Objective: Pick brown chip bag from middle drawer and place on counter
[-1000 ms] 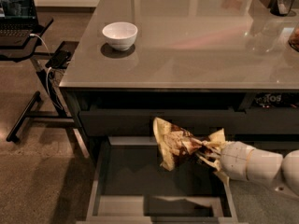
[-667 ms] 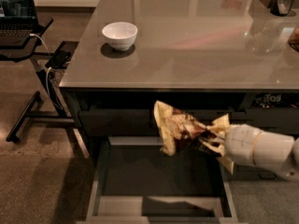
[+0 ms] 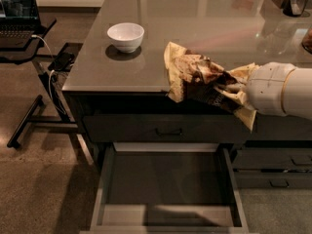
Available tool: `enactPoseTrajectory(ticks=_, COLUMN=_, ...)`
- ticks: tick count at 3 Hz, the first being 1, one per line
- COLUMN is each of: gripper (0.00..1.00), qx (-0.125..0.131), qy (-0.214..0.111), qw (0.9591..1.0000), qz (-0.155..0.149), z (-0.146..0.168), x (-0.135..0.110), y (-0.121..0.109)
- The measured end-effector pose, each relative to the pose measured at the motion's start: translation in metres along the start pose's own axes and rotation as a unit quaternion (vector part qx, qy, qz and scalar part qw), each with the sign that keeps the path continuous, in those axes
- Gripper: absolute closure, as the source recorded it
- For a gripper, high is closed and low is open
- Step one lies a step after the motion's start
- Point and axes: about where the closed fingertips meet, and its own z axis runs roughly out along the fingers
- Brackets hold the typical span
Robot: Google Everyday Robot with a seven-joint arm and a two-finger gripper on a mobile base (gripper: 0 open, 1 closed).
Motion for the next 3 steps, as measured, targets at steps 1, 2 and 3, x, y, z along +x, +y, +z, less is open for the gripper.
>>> enactPoseTrajectory(ticks=1, gripper=1.00, qx=0.000, qy=0.000, qw=1.0000, qz=0.000, z=0.000, x=0.000, y=0.000)
enactPoseTrajectory(ticks=2, gripper=1.00, qx=0.016, qy=-0.001, qw=0.9999, qz=0.002, z=0.004, x=-0.001, y=-0.008)
enactPoseTrajectory(ticks=3, gripper=1.00, qx=0.046, qy=0.001, qw=0.9989, qz=-0.001, z=0.021, x=0.004, y=-0.044)
